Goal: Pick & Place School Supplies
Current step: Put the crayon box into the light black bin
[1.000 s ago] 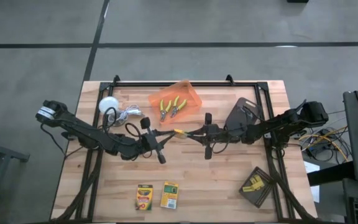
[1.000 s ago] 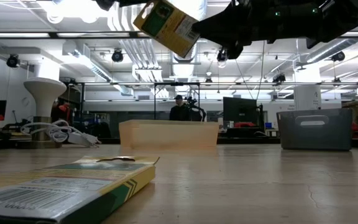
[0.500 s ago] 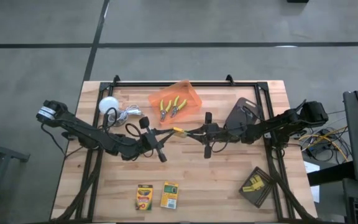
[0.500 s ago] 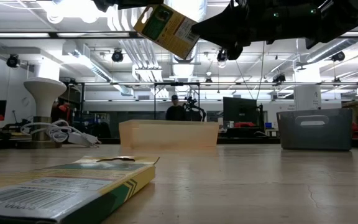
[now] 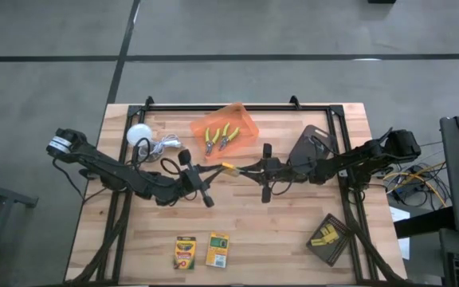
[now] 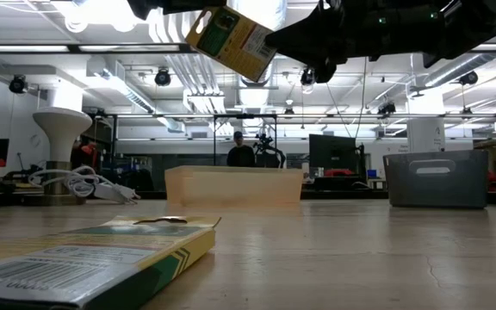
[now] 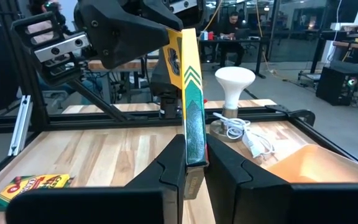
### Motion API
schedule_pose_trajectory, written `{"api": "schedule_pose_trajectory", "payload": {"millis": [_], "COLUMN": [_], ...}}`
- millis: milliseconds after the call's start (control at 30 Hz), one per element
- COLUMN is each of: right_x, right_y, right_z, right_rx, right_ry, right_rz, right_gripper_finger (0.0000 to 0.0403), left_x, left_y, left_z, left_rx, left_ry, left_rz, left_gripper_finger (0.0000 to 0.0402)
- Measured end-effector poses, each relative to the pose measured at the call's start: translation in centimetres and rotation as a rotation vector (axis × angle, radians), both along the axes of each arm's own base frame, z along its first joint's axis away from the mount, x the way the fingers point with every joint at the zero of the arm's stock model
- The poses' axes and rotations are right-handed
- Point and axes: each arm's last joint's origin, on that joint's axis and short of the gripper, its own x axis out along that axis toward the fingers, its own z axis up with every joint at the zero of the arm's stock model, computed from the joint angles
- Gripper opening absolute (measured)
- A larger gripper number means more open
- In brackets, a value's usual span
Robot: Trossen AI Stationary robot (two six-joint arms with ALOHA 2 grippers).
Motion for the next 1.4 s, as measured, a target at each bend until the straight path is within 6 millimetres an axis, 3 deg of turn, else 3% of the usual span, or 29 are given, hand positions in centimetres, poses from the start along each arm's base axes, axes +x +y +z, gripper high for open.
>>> {"api": "schedule_pose_trajectory", "payload": {"millis": [533,700,1400], "right_x": [0.0,0.0,0.0], "right_y": [0.0,0.0,0.0], "right_z": [0.1,0.1,0.0], "right_rx": [0.001,0.001,-0.019], "right_ry": [-0.005,-0.004,0.001], "right_rz": [-0.001,0.000,-0.003], "right_gripper_finger": [0.0038,0.0038,0.0038], "left_x": [-0.1,-0.2,-1.5], "left_y": [0.2,0.1,-1.0], "left_z": [-0.2,-0.2,-0.2], "left_rx": [0.020,0.145,0.226], "left_ry": [0.029,0.104,0.191], "left_rz": [0.075,0.084,0.361], "left_gripper_finger": [0.0053,0.0053,0.0053]}}
